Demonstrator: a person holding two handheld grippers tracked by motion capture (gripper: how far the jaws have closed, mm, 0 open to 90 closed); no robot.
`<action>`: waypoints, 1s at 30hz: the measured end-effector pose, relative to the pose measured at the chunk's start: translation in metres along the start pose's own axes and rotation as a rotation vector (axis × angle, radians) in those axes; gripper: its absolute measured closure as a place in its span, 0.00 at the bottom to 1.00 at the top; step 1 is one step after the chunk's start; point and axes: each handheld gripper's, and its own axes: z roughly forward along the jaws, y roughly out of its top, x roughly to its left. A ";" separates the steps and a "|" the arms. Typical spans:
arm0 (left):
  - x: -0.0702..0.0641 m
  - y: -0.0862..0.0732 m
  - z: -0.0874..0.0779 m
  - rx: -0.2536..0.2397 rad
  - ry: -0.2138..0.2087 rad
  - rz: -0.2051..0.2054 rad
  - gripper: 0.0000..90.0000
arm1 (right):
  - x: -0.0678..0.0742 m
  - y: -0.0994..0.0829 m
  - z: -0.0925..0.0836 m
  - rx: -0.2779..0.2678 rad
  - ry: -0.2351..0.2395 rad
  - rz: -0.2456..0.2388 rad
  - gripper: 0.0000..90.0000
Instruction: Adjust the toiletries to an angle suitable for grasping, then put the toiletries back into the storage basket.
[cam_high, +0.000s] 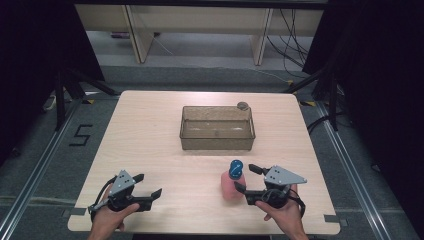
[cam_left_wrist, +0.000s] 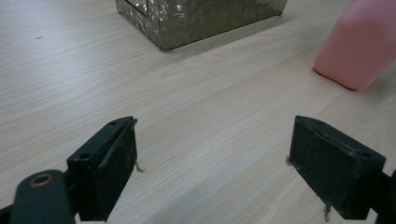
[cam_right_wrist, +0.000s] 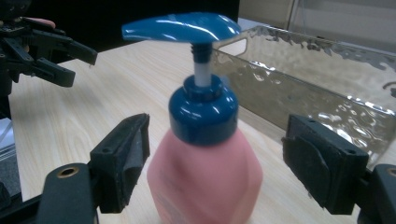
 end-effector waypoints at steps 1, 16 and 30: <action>0.000 0.000 -0.001 0.006 0.008 -0.001 0.16 | 0.000 0.002 0.004 -0.011 0.014 -0.013 0.27; 0.000 0.000 -0.003 -0.003 0.008 -0.002 0.16 | 0.001 0.007 0.021 -0.037 0.062 -0.012 0.41; 0.000 0.000 -0.005 -0.004 0.003 0.017 0.16 | 0.001 0.008 0.026 -0.027 0.048 -0.029 0.53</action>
